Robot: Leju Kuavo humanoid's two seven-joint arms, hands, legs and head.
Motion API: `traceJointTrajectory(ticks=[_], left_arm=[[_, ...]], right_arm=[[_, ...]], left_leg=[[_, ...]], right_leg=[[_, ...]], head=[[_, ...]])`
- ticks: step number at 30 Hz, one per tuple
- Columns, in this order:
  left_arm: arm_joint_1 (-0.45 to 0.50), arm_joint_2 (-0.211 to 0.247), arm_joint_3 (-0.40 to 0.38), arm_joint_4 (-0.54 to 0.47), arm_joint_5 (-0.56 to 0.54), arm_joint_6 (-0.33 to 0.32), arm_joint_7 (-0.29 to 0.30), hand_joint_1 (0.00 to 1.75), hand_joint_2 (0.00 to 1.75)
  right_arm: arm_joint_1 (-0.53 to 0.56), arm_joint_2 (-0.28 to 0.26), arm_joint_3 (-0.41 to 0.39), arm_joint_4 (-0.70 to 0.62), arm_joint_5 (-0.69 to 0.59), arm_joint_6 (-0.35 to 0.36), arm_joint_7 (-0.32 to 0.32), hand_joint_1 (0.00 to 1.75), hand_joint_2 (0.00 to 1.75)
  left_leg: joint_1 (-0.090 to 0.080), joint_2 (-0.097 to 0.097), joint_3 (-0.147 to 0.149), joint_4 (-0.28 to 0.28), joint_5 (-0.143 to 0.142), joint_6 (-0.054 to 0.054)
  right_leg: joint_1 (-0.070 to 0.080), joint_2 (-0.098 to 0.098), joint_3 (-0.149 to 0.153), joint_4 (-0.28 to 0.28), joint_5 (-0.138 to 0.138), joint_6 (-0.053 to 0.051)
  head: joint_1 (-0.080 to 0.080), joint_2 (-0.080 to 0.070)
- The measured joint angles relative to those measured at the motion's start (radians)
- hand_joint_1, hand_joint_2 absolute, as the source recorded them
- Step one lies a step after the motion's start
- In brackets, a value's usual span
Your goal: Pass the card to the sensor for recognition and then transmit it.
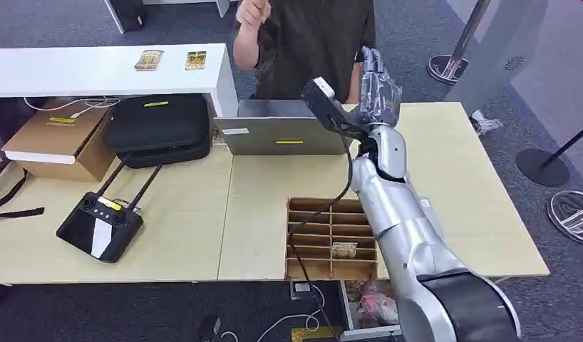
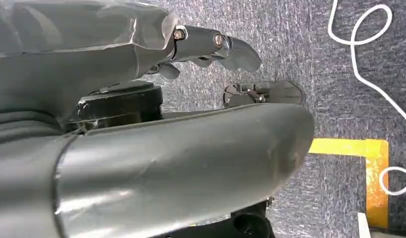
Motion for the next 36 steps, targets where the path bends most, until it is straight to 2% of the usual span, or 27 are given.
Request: traceJointTrajectory(ticks=[4, 8, 10, 12, 15, 16, 18, 20, 22, 24, 27, 32, 36], left_arm=[[0.003, 0.006, 0.003, 0.0, 0.034, 0.008, -0.026, 0.0, 0.0], [0.015, 0.015, 0.028, 0.0, 0.081, 0.016, -0.056, 0.0, 0.0], [0.03, 0.021, 0.047, 0.0, 0.104, 0.017, -0.063, 0.0, 0.0], [0.048, 0.027, 0.067, 0.0, 0.133, 0.016, -0.072, 0.0, 0.0], [0.076, 0.034, 0.105, 0.0, 0.168, 0.013, -0.092, 0.0, 0.0], [0.084, 0.037, 0.114, 0.0, 0.177, 0.013, -0.097, 0.0, 0.0], [0.095, 0.039, 0.131, 0.0, 0.19, 0.013, -0.106, 0.0, 0.0], [0.101, 0.04, 0.147, 0.0, 0.204, 0.013, -0.116, 0.0, 0.0], [0.112, 0.043, 0.164, 0.0, 0.217, 0.011, -0.136, 0.0, 0.0], [0.127, 0.048, 0.179, 0.0, 0.224, 0.002, -0.151, 0.0, 0.0], [0.138, 0.054, 0.198, 0.0, 0.23, -0.004, -0.158, 0.0, 0.0], [0.145, 0.06, 0.218, 0.0, 0.243, -0.003, -0.166, 0.0, 0.0], [0.146, 0.061, 0.229, 0.0, 0.248, 0.001, -0.166, 0.0, 0.0]], right_arm=[[0.094, -0.011, 0.001, -0.132, -0.003, 0.019, -0.028, 0.0, 1.75], [0.284, -0.04, 0.003, -0.387, 0.018, 0.011, -0.016, 0.0, 1.75], [0.408, -0.056, 0.003, -0.535, 0.032, -0.023, -0.018, 0.0, 1.75], [0.534, -0.072, 0.001, -0.713, 0.036, -0.088, -0.033, 0.0, 1.75], [0.704, -0.083, -0.014, -0.937, 0.033, -0.163, -0.074, 0.0, 1.75], [0.747, -0.082, -0.023, -0.993, 0.027, -0.167, -0.1, 0.0, 1.75], [0.799, -0.07, -0.052, -1.1, -0.01, -0.172, -0.191, 0.0, 1.75], [0.841, -0.031, -0.103, -1.194, -0.078, -0.174, -0.338, 0.0, 1.75], [0.896, 0.016, -0.166, -1.288, -0.155, -0.174, -0.459, 0.0, 1.75], [0.926, 0.026, -0.207, -1.342, -0.207, -0.174, -0.514, 0.0, 1.75], [0.966, 0.034, -0.238, -1.384, -0.244, -0.172, -0.564, 0.0, 1.75], [1.007, 0.041, -0.246, -1.382, -0.275, -0.169, -0.599, 0.0, 1.75], [1.01, 0.042, -0.245, -1.368, -0.285, -0.169, -0.598, 0.0, 1.75]], left_leg=[[0.0, 0.0, 0.0, 0.0, 0.0, 0.0], [0.0, -0.002, 0.0, 0.0, -0.002, 0.001], [0.0, -0.003, 0.0, 0.0, -0.004, 0.001], [0.0, -0.002, 0.0, 0.0, -0.006, 0.0], [0.0, -0.002, 0.0, 0.0, -0.008, 0.001], [0.0, -0.001, 0.0, 0.0, -0.009, 0.0], [0.0, 0.0, 0.0, 0.0, -0.009, 0.0], [0.0, 0.0, 0.001, 0.0, -0.01, -0.001], [0.0, -0.002, 0.001, -0.001, -0.01, -0.001], [0.0, 0.0, 0.002, -0.001, -0.01, -0.001], [0.0, 0.0, 0.003, -0.001, -0.011, -0.001], [0.0, 0.0, 0.003, -0.001, -0.01, 0.0], [0.0, 0.0, 0.004, -0.001, -0.01, 0.0]], right_leg=[[0.0, -0.001, 0.0, 0.0, -0.001, 0.0], [0.0, -0.003, 0.001, -0.001, -0.002, 0.001], [0.0, -0.003, 0.001, -0.001, -0.003, 0.001], [0.0, -0.002, 0.001, -0.001, -0.005, 0.002], [0.0, -0.002, 0.001, -0.001, -0.007, 0.001], [0.0, -0.002, 0.001, -0.001, -0.007, 0.001], [0.0, -0.001, 0.001, -0.001, -0.008, 0.0], [0.0, -0.001, 0.001, -0.001, -0.009, 0.001], [0.0, -0.003, 0.002, -0.001, -0.011, 0.0], [0.0, -0.001, 0.002, -0.001, -0.01, 0.0], [0.0, 0.0, 0.003, -0.001, -0.01, 0.0], [0.0, -0.001, 0.004, -0.001, -0.01, 0.0], [0.0, -0.001, 0.005, -0.001, -0.01, 0.0]], head=[[0.0, 0.0], [0.0, 0.0], [0.0, 0.0], [0.0, 0.0], [0.0, 0.0], [0.0, 0.0], [0.0, 0.0], [0.0, 0.0], [0.0, 0.0], [0.0, 0.0], [0.0, 0.0], [0.0, 0.0], [0.0, 0.0]])
